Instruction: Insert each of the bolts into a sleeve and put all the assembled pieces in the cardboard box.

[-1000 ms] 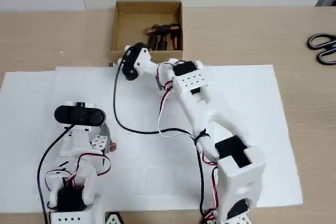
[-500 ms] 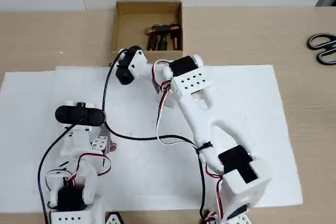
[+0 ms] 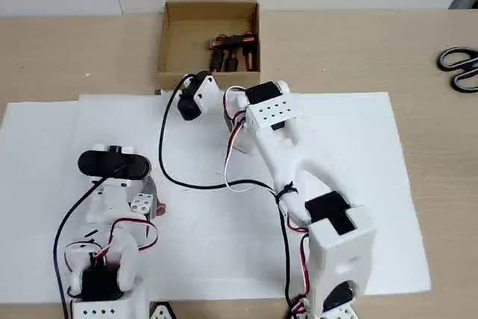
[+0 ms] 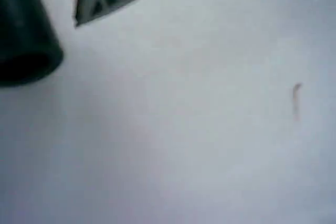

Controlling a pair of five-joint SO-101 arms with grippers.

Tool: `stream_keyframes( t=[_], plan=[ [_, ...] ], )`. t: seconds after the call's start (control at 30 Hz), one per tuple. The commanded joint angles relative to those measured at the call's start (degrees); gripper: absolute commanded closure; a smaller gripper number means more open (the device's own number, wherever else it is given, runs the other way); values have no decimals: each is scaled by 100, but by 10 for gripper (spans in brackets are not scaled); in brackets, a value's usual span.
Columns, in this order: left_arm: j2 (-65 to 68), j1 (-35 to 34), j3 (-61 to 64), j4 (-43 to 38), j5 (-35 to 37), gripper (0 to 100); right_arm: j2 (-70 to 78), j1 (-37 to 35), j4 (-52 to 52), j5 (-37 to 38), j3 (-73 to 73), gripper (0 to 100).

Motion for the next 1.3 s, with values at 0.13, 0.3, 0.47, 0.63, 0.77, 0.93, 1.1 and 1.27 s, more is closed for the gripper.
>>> stream_keyframes(
  t=[0.13, 0.3, 0.47, 0.63, 0.77, 0.93, 1.1, 1.27],
  plan=[
    [-70, 18, -22, -132, 18, 855, 391, 101, -479, 9, -237, 801],
    [-70, 18, -22, -132, 18, 855, 646, 110, -585, 9, -237, 801],
    [-70, 35, -13, -141, 18, 856, 778, 110, -585, 9, -237, 825],
    [-70, 35, -13, -141, 18, 856, 840, 110, -585, -53, -237, 975],
    [-70, 35, -13, -141, 18, 856, 840, 110, -567, -229, -237, 987],
    [-70, 35, -13, -141, 18, 856, 804, 84, -541, -554, -264, 989],
    [-70, 44, 13, -149, 9, 856, 224, 48, -277, -1345, -510, 994],
    [-70, 44, 101, -325, 26, 856, -400, 163, -180, -1785, -510, 995]
  ],
)
